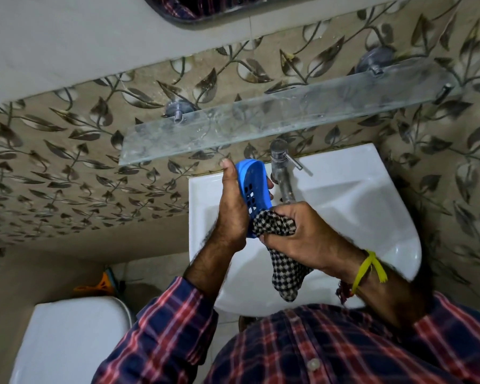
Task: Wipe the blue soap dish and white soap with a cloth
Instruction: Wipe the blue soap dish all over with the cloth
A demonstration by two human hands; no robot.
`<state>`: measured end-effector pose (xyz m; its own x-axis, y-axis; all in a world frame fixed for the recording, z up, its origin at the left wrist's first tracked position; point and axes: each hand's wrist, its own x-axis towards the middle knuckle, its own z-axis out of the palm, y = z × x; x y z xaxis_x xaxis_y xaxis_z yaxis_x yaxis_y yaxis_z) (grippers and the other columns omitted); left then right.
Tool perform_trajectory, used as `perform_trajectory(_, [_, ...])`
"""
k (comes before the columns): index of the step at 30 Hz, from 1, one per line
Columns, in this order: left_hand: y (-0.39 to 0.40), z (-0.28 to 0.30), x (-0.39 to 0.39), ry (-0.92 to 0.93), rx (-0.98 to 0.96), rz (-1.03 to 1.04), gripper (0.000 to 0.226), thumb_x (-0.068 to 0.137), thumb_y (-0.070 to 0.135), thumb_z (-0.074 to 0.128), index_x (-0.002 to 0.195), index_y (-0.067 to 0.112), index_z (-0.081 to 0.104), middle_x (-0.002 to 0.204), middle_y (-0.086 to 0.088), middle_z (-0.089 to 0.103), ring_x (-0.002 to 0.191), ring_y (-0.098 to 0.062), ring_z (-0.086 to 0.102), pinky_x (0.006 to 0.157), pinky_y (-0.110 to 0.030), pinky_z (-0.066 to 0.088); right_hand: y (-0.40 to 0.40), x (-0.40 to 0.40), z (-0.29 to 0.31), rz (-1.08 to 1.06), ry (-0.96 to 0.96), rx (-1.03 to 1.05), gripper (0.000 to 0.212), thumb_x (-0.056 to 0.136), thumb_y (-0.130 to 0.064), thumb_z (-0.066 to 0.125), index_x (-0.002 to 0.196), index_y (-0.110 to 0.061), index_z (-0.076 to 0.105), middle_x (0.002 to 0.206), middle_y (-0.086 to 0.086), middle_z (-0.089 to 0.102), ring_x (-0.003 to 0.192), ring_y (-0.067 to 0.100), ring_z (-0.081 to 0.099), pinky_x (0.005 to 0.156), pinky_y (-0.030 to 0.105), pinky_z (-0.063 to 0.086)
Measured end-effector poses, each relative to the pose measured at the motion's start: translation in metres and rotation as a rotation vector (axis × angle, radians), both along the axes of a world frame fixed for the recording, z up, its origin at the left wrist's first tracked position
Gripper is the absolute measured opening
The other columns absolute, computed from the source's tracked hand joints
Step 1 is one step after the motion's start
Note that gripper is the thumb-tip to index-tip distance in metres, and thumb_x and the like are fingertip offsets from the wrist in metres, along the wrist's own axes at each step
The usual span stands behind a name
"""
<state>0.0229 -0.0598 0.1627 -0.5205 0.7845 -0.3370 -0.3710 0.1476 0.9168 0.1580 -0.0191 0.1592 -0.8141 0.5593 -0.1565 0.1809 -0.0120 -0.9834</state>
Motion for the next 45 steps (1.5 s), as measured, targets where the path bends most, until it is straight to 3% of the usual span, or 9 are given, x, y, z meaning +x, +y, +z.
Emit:
perform_trajectory(9, [-0.001,0.009,-0.005,-0.189,0.037,0.052,0.097,0.068,0.089,0.036,0.097,0.006,0.077,0.089,-0.019,0.068,0.070,-0.029,0.063,0.068,-0.035,0.052,-0.012,0.001,-0.003,-0.068,-0.017,0.823,0.019,0.085,-0.027,0.073,0.100,-0.016,0.069,0.095,-0.003,0.065,0.083,0.021,0.064,0.067,0.038,0.053])
perform_trajectory(11, [-0.002,0.007,-0.006,-0.136,0.009,0.016,0.097,0.073,0.093,0.024,0.092,0.016,0.080,0.094,-0.019,0.072,0.080,-0.034,0.069,0.071,-0.038,0.056,-0.010,0.001,-0.001,-0.076,0.007,0.723,0.020,0.084,-0.025,0.075,0.099,-0.013,0.070,0.095,-0.001,0.066,0.087,0.020,0.064,0.072,0.037,0.053])
perform_trajectory(13, [-0.008,-0.002,-0.004,0.036,-0.009,0.031,0.096,0.074,0.092,0.017,0.123,0.027,0.068,0.122,-0.019,0.068,0.108,-0.034,0.068,0.082,-0.040,0.059,-0.008,0.001,0.001,-0.100,0.046,0.494,0.016,0.083,-0.018,0.078,0.095,-0.010,0.071,0.088,-0.002,0.066,0.083,0.014,0.064,0.073,0.031,0.052])
perform_trajectory(18, [-0.055,-0.061,-0.009,1.244,0.361,-0.179,0.089,0.092,0.070,0.041,0.159,0.019,0.012,0.169,-0.008,0.006,0.154,-0.033,0.014,0.120,-0.051,0.023,0.007,0.004,0.009,-0.127,0.087,-0.139,0.017,0.080,-0.008,0.080,0.093,-0.001,0.071,0.080,0.009,0.073,0.073,0.020,0.068,0.071,0.036,0.055])
perform_trajectory(23, [-0.044,-0.065,-0.017,1.428,0.433,-0.162,0.078,0.098,0.065,0.028,0.157,0.015,0.017,0.159,-0.017,0.028,0.152,-0.033,0.021,0.121,-0.057,0.012,0.013,-0.002,0.015,-0.016,0.180,-0.434,0.016,0.075,-0.006,0.079,0.090,-0.002,0.074,0.085,0.010,0.071,0.079,0.022,0.067,0.067,0.028,0.057])
perform_trajectory(29, [-0.031,-0.059,0.002,1.214,0.364,0.005,0.078,0.101,0.062,0.012,0.137,0.000,0.042,0.133,-0.016,0.054,0.126,-0.036,0.054,0.115,-0.065,0.026,0.007,-0.008,0.010,-0.123,0.221,-0.445,0.017,0.073,-0.016,0.079,0.076,-0.033,0.080,0.076,-0.004,0.077,0.074,0.009,0.073,0.066,0.021,0.058])
perform_trajectory(35, [-0.026,-0.050,0.006,0.729,0.339,0.006,0.074,0.095,0.074,0.019,0.133,0.021,0.053,0.115,-0.004,0.064,0.102,-0.040,0.062,0.097,-0.077,0.036,-0.007,-0.008,0.002,-0.159,0.166,-0.422,0.033,0.071,-0.019,0.083,0.097,-0.001,0.073,0.098,0.022,0.075,0.086,0.024,0.072,0.080,0.036,0.059])
perform_trajectory(39, [-0.026,-0.044,0.010,0.424,0.347,0.021,0.077,0.096,0.074,0.026,0.124,0.012,0.060,0.089,-0.006,0.065,0.076,-0.028,0.059,0.072,-0.049,0.047,-0.007,-0.004,0.006,-0.104,0.187,-0.349,0.021,0.079,-0.014,0.081,0.095,-0.003,0.072,0.088,0.010,0.077,0.083,0.020,0.073,0.080,0.037,0.060])
perform_trajectory(45, [-0.020,-0.029,0.013,-0.102,0.271,0.113,0.089,0.090,0.073,0.028,0.123,-0.002,0.061,0.091,-0.026,0.059,0.082,-0.036,0.057,0.080,-0.046,0.047,-0.009,-0.002,0.012,0.019,0.015,0.093,0.019,0.077,-0.023,0.075,0.095,-0.017,0.072,0.091,0.004,0.075,0.085,0.022,0.073,0.082,0.048,0.059])
